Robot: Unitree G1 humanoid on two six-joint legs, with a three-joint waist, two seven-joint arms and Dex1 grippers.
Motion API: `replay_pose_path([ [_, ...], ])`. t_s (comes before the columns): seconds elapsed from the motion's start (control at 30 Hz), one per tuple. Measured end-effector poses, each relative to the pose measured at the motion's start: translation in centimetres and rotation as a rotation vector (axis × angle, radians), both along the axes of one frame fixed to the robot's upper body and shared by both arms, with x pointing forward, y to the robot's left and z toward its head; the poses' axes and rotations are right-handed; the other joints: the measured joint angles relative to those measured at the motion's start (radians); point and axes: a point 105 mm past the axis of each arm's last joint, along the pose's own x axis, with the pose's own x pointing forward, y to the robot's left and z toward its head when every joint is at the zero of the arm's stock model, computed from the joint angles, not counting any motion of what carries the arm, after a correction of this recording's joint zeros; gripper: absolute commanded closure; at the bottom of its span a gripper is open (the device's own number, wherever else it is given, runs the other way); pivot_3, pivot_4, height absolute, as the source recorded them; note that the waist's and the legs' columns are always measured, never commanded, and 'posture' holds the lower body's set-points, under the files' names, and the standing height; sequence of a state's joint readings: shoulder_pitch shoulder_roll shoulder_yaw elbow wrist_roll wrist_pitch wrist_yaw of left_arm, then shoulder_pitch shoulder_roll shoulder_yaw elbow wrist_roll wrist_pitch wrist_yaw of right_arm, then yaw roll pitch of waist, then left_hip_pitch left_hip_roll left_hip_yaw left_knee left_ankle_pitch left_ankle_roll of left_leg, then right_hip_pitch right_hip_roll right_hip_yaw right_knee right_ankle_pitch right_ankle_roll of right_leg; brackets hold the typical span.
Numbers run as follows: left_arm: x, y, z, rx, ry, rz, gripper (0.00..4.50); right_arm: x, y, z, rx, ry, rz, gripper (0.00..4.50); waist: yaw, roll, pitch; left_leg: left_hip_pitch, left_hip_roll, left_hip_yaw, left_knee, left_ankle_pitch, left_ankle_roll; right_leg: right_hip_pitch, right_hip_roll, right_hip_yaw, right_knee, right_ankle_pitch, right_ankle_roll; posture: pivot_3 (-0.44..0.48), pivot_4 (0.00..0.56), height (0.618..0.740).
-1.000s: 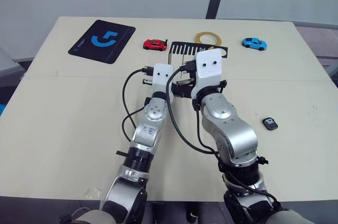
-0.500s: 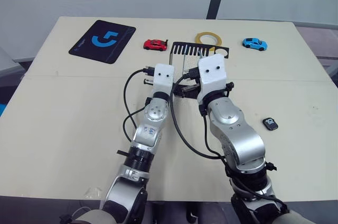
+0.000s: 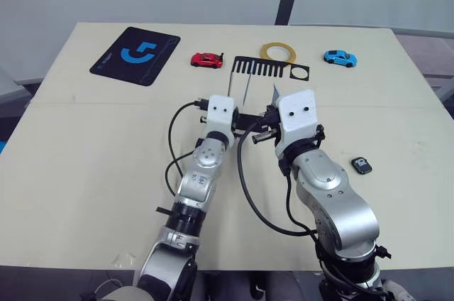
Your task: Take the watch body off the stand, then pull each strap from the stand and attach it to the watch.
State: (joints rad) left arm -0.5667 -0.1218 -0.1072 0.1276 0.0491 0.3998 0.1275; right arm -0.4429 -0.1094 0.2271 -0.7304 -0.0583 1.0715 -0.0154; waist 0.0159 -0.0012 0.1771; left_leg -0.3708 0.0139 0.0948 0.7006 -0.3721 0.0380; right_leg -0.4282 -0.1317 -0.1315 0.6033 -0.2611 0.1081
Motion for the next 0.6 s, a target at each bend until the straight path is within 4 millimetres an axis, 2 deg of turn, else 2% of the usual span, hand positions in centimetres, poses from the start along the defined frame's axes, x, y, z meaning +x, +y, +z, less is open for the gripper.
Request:
replay_pose_path([
  [0.07, -0.9, 0.5, 0.0, 0.002, 0.007, -0.022, 0.28, -0.2, -0.1, 0.2, 0.002, -0.006, 0.007, 4.50, -0.007, 0.000, 0.000, 0.000, 0.000, 0.000, -0.001, 0.000, 0.000, 0.000, 0.000, 0.000, 0.000, 0.000, 0.000, 0.000, 0.150, 0.732],
  [0.1, -1.2, 1.0, -0.1, 0.014, 0.015, -0.032, 0.08, -0.2, -0.1, 0.3, 0.005, -0.004, 0.011, 4.50, -0.011, 0.000, 0.000, 0.000, 0.000, 0.000, -0.001, 0.000, 0.000, 0.000, 0.000, 0.000, 0.000, 0.000, 0.000, 0.000, 0.150, 0.732],
  [0.23, -2.9, 4.1, 0.2, 0.083, 0.041, -0.085, 0.08, -0.6, -0.9, 0.7, -0.005, 0.003, 0.055, 4.50, -0.020, 0.000, 0.000, 0.001, 0.001, -0.001, -0.001, 0.000, -0.001, 0.000, 0.000, 0.000, 0.000, 0.000, -0.001, 0.000, 0.150, 0.732],
  [0.27, -3.3, 5.6, 0.4, 0.100, 0.058, -0.097, 0.08, -0.7, -1.3, 0.8, -0.009, 0.006, 0.078, 4.50, -0.020, 0.000, 0.000, 0.001, 0.001, -0.001, -0.001, 0.000, -0.001, 0.000, 0.000, 0.000, 0.000, -0.001, -0.001, 0.000, 0.150, 0.732],
  [0.33, -3.7, 6.7, 0.8, 0.109, 0.068, -0.131, 0.08, -0.8, -1.6, 0.8, -0.007, 0.018, 0.109, 4.50, -0.020, 0.000, 0.000, 0.001, 0.001, -0.001, -0.001, 0.000, -0.001, 0.000, 0.000, 0.000, 0.000, -0.001, -0.001, 0.000, 0.150, 0.732],
  [0.37, -4.4, 7.3, 1.1, 0.111, 0.077, -0.204, 0.08, -1.0, -1.5, 0.8, 0.006, 0.032, 0.163, 4.50, -0.020, 0.000, 0.000, 0.001, 0.001, -0.001, -0.001, 0.000, -0.001, 0.000, 0.000, 0.000, 0.000, -0.001, -0.001, 0.000, 0.150, 0.732],
  [0.6, -8.6, 7.1, 1.7, -0.003, 0.203, -0.723, 0.08, -2.5, -1.0, 1.0, 0.077, 0.101, 0.475, 4.50, -0.020, 0.001, 0.000, 0.001, 0.000, -0.002, -0.001, 0.000, -0.001, 0.000, 0.000, 0.000, 0.000, -0.001, -0.001, 0.000, 0.150, 0.732],
])
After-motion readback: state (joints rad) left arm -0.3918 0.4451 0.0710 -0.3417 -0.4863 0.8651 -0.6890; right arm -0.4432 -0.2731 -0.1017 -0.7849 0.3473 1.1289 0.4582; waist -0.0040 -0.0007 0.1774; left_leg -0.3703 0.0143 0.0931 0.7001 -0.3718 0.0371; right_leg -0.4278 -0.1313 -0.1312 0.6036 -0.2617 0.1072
